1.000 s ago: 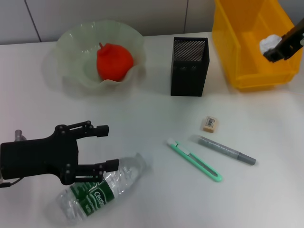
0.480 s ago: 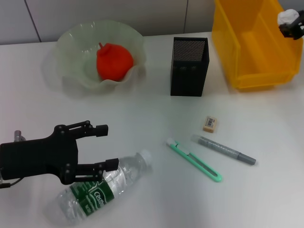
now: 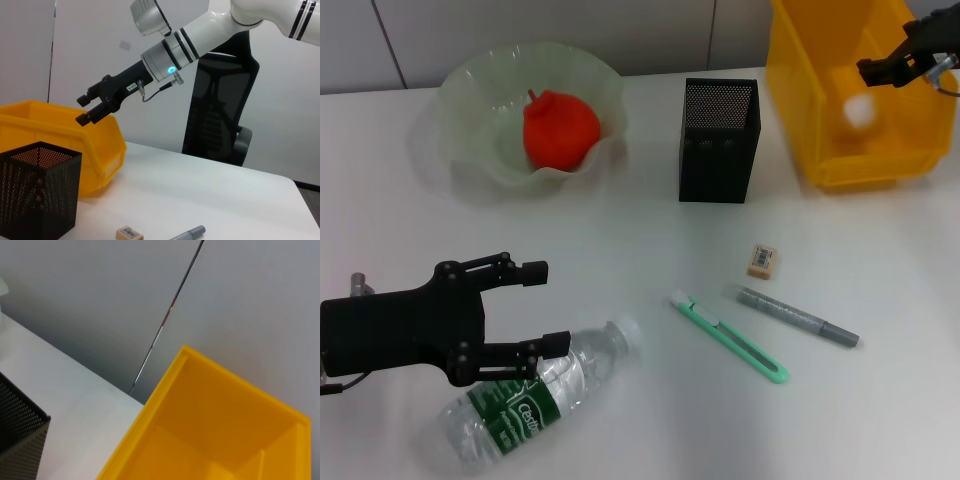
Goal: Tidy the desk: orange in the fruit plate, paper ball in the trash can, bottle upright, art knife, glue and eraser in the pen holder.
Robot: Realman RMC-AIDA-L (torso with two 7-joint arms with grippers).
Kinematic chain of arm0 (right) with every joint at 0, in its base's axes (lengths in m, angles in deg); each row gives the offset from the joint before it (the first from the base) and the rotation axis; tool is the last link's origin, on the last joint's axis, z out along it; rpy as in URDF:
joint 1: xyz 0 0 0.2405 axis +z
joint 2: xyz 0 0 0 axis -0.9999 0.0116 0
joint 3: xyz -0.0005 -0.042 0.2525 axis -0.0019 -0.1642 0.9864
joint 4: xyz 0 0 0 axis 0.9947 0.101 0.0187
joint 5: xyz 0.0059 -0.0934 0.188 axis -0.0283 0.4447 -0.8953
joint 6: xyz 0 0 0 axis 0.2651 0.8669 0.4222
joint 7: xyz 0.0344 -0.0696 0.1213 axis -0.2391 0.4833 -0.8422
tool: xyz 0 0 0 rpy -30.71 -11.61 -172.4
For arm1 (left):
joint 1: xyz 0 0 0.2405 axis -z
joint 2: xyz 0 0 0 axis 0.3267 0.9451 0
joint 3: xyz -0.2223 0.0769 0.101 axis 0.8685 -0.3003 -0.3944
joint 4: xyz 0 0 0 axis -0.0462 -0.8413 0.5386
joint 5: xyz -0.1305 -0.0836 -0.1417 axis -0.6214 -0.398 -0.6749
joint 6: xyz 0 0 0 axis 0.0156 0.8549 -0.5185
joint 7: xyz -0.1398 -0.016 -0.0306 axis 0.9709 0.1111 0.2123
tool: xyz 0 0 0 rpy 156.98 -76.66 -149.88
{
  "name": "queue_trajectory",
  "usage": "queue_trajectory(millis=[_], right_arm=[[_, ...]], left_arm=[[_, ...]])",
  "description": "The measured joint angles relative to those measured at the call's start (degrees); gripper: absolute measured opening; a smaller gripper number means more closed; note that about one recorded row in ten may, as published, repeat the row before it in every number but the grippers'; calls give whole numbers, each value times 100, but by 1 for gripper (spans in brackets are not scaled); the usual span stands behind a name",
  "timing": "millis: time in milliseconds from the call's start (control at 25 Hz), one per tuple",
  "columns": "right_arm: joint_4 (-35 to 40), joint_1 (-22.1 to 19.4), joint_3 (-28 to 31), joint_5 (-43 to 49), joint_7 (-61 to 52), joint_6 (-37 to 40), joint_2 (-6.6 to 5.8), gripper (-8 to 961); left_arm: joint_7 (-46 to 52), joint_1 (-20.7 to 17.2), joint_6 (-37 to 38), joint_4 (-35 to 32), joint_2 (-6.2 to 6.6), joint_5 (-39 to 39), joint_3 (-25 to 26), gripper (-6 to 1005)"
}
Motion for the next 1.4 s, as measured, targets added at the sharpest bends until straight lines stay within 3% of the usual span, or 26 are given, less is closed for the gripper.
queue_trajectory(millis=[40, 120, 360, 480, 520, 560, 720, 840, 1000, 1160, 1400], right_arm=[[11, 0, 2, 5, 11, -1, 8, 496], [42, 3, 9, 14, 27, 36, 14, 695], [497, -51, 111, -13, 7, 686, 24, 750], [1017, -54, 307, -108, -1, 1632, 36, 750], [1381, -51, 426, -157, -34, 2298, 38, 750], [1381, -51, 426, -157, -34, 2298, 38, 750], [2247, -4, 616, -145, -248, 3956, 27, 750], [2587, -8, 625, -173, -279, 4733, 28, 750], [2523, -55, 620, -365, -186, 4996, 38, 750], [1898, -209, 773, -1185, 346, 5047, 20, 749], [964, -457, 1461, -2222, 1657, 5065, 8, 749]], left_arm=[[0, -2, 0, 0, 0, 0, 0, 844], [-4, -3, 0, 0, 0, 0, 0, 844], [3, 3, 1, 0, 0, 0, 0, 844], [10, 3, 1, 0, 1, 4, 15, 846], [11, 3, 1, 0, 1, 24, 50, 846], [11, 3, 1, 0, 1, 24, 50, 846], [17, 2, -1, 0, 0, 42, 80, 845], [53, 3, -6, 0, 0, 39, 97, 844], [92, 9, -8, 0, 1, 44, 123, 845], [190, 51, -27, 0, 17, 45, 124, 845], [370, 80, -91, -33, 43, 45, 123, 846]])
